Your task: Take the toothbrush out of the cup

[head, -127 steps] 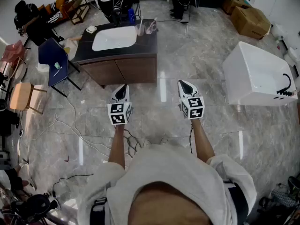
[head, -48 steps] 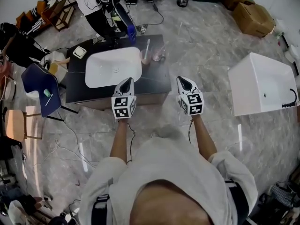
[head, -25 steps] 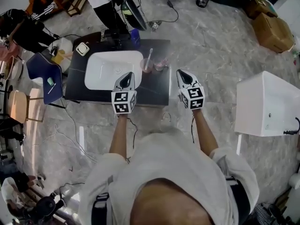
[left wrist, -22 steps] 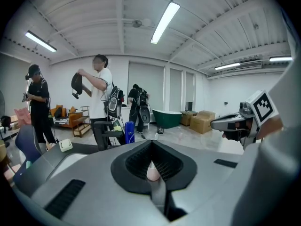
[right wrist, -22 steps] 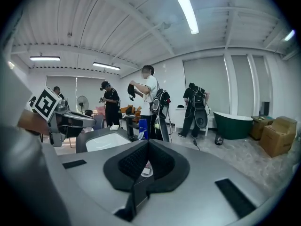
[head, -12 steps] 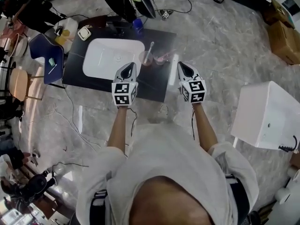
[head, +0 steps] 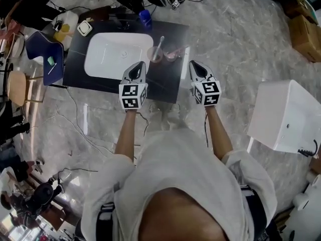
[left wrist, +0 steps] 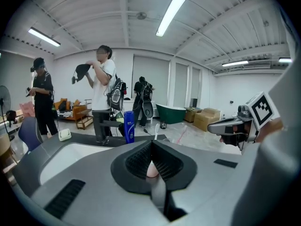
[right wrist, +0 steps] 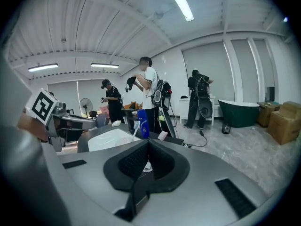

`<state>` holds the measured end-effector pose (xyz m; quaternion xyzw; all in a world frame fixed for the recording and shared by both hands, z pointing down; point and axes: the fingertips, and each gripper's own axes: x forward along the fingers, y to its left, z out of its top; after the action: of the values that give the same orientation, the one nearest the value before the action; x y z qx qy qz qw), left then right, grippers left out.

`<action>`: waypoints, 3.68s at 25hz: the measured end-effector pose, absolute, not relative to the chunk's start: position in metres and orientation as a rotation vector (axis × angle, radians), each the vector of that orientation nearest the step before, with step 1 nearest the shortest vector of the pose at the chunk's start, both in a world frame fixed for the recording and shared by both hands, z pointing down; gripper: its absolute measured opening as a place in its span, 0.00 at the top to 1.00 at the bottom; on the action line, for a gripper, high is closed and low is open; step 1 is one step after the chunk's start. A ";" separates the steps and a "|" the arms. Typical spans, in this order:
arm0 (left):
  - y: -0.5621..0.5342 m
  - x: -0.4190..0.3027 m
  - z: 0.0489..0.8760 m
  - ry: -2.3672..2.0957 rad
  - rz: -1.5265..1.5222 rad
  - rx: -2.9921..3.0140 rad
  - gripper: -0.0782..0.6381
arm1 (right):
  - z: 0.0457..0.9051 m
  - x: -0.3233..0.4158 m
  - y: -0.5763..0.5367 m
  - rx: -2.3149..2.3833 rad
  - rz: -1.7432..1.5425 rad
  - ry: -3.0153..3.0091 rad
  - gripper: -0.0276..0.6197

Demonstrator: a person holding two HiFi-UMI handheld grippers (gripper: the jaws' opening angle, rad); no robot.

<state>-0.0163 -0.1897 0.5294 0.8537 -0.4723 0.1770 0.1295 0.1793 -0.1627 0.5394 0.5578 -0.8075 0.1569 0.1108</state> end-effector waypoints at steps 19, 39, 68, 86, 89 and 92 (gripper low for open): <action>-0.193 -0.026 0.582 -1.249 0.542 2.454 0.85 | 0.593 0.162 -0.136 1.700 0.597 -2.287 0.94; -0.198 -0.028 0.590 -1.242 0.553 2.446 0.85 | 0.608 0.166 -0.174 1.755 0.699 -2.325 0.64; -0.200 -0.048 0.583 -1.295 0.577 2.440 0.85 | 0.601 0.154 -0.255 1.760 0.743 -2.394 0.90; -0.209 -0.055 0.555 -1.321 0.532 2.485 0.85 | 0.534 0.145 -0.234 1.743 0.479 -2.451 0.90; -0.212 -0.056 0.547 -1.326 0.520 2.501 0.85 | 0.518 0.147 -0.228 1.754 0.440 -2.460 0.90; -0.211 -0.058 0.539 -1.331 0.508 2.511 0.85 | 0.503 0.146 -0.219 1.754 0.406 -2.474 0.90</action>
<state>-0.0577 -0.2108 0.5395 0.8627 -0.4573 0.1745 0.1269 0.1459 -0.2189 0.5029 0.5729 -0.8078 0.1325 0.0410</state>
